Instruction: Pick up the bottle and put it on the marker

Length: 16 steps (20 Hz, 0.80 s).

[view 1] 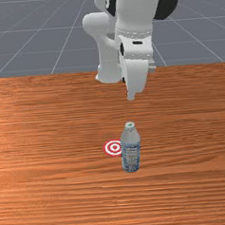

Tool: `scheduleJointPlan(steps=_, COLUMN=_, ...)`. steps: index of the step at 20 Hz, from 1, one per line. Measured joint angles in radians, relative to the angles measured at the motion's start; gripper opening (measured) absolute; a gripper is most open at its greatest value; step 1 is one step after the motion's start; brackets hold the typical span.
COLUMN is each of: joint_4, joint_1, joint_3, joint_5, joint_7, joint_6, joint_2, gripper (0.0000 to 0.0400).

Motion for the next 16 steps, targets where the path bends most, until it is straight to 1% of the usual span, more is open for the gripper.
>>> scheduleJointPlan(steps=4, joint_4=-0.018, joint_1=0.04, joint_3=-0.033, joint_5=-0.093, joint_7=0.06, joint_6=0.022, joint_2=0.022, gripper=0.04)
scheduleJointPlan(steps=5, joint_4=0.165, joint_1=-0.002, joint_3=0.007, joint_5=0.02, joint_7=-0.02, joint_6=-0.144, joint_2=0.125, gripper=0.04)
scheduleJointPlan(steps=7, joint_4=0.103, joint_1=-0.002, joint_3=0.007, joint_5=0.019, joint_7=-0.016, joint_6=-0.09, joint_2=0.109, gripper=0.04)
scheduleJointPlan(steps=8, joint_4=0.036, joint_1=-0.003, joint_3=0.006, joint_5=0.016, joint_7=-0.01, joint_6=-0.025, joint_2=0.079, gripper=0.04)
scheduleJointPlan(steps=10, joint_4=-0.033, joint_1=-0.003, joint_3=0.006, joint_5=0.01, joint_7=-0.014, joint_6=0.053, joint_2=0.048, gripper=0.04)
scheduleJointPlan(steps=12, joint_4=-0.027, joint_1=0.002, joint_3=0.001, joint_5=0.002, joint_7=0.003, joint_6=0.048, joint_2=0.051, gripper=0.04)
scheduleJointPlan(steps=14, joint_4=-0.025, joint_1=0.0, joint_3=0.003, joint_5=0.012, joint_7=0.009, joint_6=0.05, joint_2=0.053, gripper=0.04)
scheduleJointPlan(steps=15, joint_4=-0.032, joint_1=-0.012, joint_3=0.014, joint_5=0.035, joint_7=-0.018, joint_6=0.061, joint_2=0.052, gripper=0.04)
scheduleJointPlan(steps=16, joint_4=-0.036, joint_1=-0.014, joint_3=0.016, joint_5=0.039, joint_7=-0.02, joint_6=0.067, joint_2=0.054, gripper=0.04)
